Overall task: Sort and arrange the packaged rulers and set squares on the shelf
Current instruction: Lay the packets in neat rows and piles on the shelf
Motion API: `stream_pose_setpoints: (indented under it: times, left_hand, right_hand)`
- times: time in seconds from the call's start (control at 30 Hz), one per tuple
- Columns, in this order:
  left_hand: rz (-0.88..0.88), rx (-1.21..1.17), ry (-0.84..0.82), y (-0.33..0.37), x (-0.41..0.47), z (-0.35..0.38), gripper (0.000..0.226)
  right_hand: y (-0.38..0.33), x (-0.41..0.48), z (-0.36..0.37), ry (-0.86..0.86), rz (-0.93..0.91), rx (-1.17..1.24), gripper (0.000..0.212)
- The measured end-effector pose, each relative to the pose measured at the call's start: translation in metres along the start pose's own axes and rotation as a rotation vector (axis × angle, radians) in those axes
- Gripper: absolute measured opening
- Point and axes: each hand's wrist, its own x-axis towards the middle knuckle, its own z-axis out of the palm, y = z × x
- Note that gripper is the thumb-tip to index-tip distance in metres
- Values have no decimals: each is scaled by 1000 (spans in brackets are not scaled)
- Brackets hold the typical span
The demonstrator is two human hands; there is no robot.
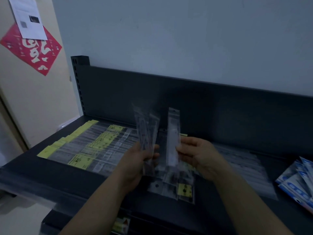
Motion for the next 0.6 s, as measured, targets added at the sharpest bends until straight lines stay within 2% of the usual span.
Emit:
stream_pose_setpoints:
  times: [0.13, 0.33, 0.47, 0.53, 0.6]
  left_hand:
    - [-21, -101, -130, -10, -13, 15, 26]
    - [5, -82, -147, -22, -20, 25, 31]
    - [-61, -170, -151, -22, -27, 31, 33]
    - [-38, -148, -101, -24, -28, 32, 29]
    - [-37, -170, -25, -24, -27, 29, 26]
  right_hand:
    - [8, -9, 3, -6, -10, -18, 28]
    - [22, -13, 1, 43, -28, -50, 20]
    - [29, -17, 5, 60, -69, -298, 17]
    - [32, -19, 4, 43, -101, -358, 18]
    - [29, -17, -5, 113, -217, -537, 13]
